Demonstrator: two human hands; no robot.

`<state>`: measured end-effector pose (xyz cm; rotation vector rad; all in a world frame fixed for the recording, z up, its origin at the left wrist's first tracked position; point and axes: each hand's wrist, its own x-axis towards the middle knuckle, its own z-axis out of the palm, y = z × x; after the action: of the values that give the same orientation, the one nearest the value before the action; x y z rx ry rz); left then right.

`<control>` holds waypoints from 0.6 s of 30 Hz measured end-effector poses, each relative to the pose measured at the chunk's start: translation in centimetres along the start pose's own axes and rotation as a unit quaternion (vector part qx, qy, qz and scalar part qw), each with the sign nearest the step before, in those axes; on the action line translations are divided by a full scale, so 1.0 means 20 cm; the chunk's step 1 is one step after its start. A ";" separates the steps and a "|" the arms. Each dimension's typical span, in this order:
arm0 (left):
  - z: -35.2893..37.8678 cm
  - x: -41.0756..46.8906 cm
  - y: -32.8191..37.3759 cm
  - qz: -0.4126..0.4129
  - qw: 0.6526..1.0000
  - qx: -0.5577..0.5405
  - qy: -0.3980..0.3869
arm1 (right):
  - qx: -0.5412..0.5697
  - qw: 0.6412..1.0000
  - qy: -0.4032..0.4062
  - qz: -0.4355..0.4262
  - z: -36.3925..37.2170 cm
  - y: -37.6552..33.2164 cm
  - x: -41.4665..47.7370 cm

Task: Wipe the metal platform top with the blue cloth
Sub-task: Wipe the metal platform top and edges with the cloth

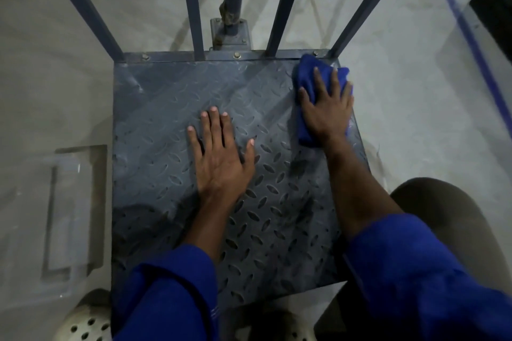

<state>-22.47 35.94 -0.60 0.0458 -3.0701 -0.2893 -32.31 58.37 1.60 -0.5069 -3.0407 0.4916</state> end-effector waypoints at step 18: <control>-0.03 -0.21 -0.18 -0.056 0.997 -0.027 0.048 | -0.030 0.963 -0.011 -0.269 0.16 -0.38 -0.44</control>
<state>-18.21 32.49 -0.86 0.2243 -2.9672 -0.3645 -26.66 47.77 1.27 0.3290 -3.0281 0.3724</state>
